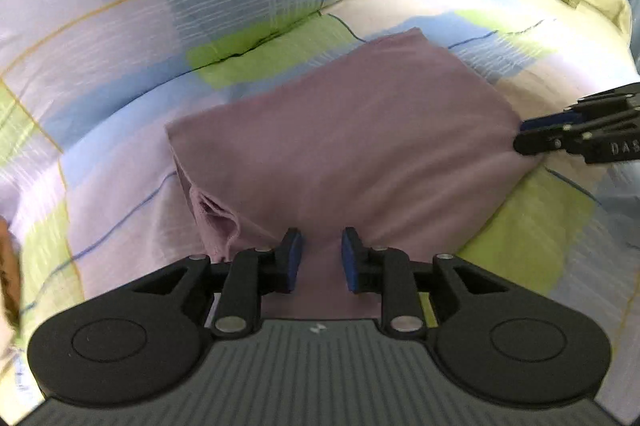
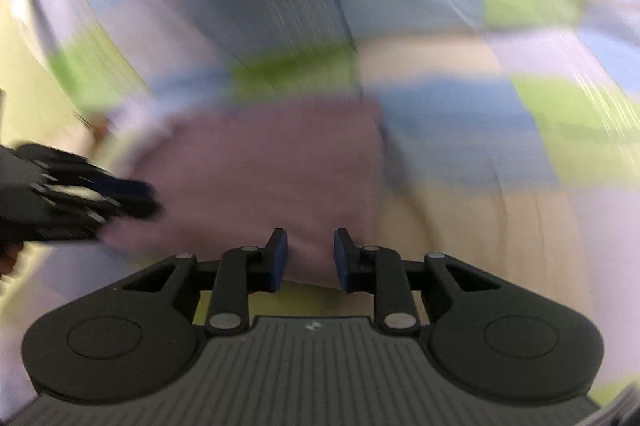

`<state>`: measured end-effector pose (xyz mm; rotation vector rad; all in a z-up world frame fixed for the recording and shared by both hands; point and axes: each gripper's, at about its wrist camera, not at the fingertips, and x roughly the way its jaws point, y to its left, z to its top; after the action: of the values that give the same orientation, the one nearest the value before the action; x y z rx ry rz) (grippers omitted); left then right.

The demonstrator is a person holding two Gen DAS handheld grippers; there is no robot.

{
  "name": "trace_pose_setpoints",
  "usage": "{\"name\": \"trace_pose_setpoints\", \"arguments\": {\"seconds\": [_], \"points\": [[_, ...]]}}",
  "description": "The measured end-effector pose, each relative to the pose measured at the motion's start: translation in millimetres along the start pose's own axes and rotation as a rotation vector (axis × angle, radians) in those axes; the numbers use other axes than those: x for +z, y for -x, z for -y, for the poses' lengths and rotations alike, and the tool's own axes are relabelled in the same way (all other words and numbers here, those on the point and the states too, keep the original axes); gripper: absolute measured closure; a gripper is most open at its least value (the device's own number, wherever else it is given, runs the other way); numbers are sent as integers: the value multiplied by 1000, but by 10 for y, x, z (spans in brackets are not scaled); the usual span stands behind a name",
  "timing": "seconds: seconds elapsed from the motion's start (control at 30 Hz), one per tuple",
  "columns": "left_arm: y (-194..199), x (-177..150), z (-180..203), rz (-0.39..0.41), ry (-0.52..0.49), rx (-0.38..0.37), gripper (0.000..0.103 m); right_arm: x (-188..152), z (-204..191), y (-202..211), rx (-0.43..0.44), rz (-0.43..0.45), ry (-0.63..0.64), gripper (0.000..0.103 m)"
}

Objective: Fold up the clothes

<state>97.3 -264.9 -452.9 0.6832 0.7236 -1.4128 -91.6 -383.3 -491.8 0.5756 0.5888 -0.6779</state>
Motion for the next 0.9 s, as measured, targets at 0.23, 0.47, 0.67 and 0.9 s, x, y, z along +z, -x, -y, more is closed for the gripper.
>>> {"name": "trace_pose_setpoints", "arguments": {"seconds": [0.23,0.47,0.67,0.9], "points": [[424,-45,77,26,6,32,72,200,-107,398,-97,68,16,75],[253,-160,114,-55,210,216,69,10,-206,188,-4,-25,-21,70],[355,249,320,69,56,163,65,190,-242,459,4,37,-66,69],[-153,72,-69,-19,132,167,61,217,-293,110,101,32,-71,69]]}}
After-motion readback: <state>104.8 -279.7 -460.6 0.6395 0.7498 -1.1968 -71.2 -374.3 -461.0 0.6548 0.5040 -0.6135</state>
